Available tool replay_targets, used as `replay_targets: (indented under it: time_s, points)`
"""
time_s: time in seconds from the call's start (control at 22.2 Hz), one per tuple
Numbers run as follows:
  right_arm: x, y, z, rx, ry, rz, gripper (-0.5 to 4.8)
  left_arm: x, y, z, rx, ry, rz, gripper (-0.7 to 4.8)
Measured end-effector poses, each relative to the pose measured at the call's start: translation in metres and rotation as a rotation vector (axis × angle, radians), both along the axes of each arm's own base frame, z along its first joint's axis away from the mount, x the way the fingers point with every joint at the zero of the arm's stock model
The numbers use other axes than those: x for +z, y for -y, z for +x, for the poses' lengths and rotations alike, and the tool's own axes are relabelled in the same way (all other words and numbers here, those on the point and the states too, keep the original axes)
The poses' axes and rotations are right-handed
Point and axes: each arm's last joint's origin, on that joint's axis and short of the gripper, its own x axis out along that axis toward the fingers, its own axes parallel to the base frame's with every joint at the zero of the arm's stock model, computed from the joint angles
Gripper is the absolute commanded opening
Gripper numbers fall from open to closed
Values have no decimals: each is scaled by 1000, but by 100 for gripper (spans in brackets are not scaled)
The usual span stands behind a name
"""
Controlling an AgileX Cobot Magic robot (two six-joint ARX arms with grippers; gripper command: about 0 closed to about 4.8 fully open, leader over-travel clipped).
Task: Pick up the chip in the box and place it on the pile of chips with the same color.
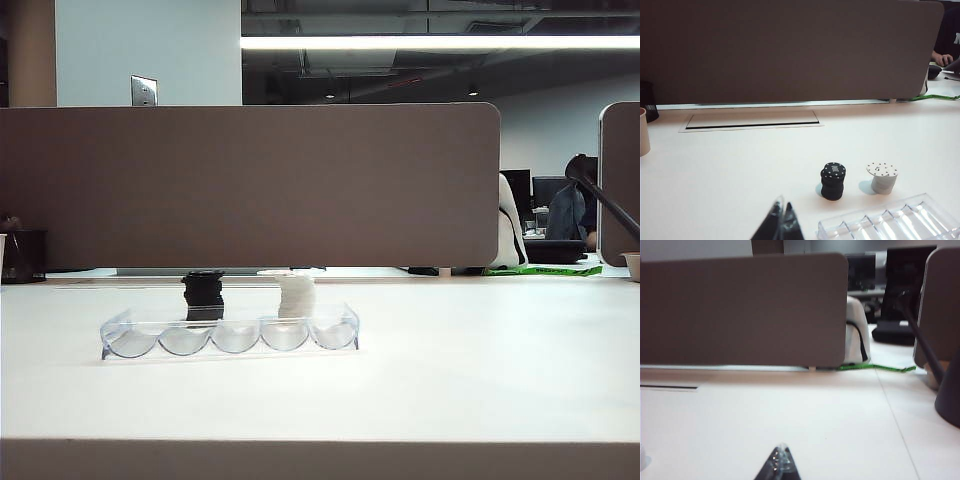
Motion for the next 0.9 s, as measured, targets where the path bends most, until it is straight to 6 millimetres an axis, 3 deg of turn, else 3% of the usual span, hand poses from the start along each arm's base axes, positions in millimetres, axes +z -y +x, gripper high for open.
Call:
replay_targets:
  time_s: [0.27,0.49,0.9]
  points:
    - [-22,1,-21,-30,88,7,-6,-2,2,0,-49,-8,4,-6]
    - [-42,1,-22,-29,-47,-4,-6,-18,4,5,-62,-62,19,-6]
    - [-40,1,-23,-34,-29,-46,-6,-45,11,18,-107,5,-18,-6]
